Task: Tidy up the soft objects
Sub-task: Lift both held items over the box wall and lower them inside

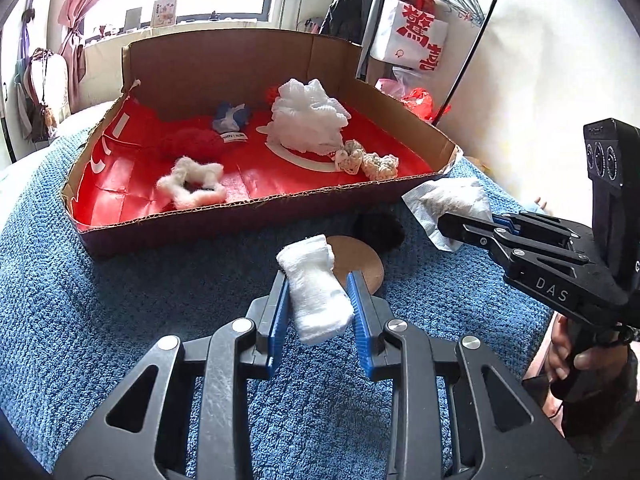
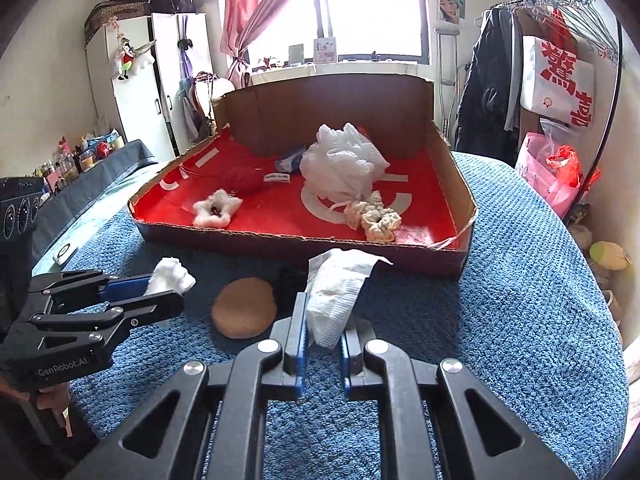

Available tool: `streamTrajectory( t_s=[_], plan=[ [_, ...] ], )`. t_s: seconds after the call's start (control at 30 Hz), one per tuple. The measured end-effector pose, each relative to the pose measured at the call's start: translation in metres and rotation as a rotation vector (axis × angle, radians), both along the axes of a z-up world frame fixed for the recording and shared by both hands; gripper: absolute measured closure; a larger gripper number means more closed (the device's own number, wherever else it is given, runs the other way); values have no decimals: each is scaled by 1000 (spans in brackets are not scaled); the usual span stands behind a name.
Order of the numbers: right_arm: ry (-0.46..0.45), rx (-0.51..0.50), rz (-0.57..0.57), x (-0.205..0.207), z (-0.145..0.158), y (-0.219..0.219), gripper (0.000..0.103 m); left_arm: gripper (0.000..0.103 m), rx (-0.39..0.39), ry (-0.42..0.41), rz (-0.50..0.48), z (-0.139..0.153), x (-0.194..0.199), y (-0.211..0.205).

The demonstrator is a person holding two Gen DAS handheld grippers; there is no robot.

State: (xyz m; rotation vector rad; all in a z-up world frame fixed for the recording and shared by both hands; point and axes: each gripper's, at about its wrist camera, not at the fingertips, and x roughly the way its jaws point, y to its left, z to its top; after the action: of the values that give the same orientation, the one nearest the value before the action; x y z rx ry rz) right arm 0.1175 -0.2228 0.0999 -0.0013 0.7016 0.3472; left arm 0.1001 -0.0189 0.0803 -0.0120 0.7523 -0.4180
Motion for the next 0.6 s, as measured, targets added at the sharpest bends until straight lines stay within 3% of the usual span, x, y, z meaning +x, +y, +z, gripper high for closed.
streamTrajectory(
  t_s=[0.33, 0.6],
  plan=[
    [-16, 31, 17, 2, 10, 4, 89, 76, -5, -16, 3, 7, 0, 4],
    [-27, 54, 85, 31, 25, 17, 89, 76, 2, -26, -7, 26, 30, 6]
  ],
)
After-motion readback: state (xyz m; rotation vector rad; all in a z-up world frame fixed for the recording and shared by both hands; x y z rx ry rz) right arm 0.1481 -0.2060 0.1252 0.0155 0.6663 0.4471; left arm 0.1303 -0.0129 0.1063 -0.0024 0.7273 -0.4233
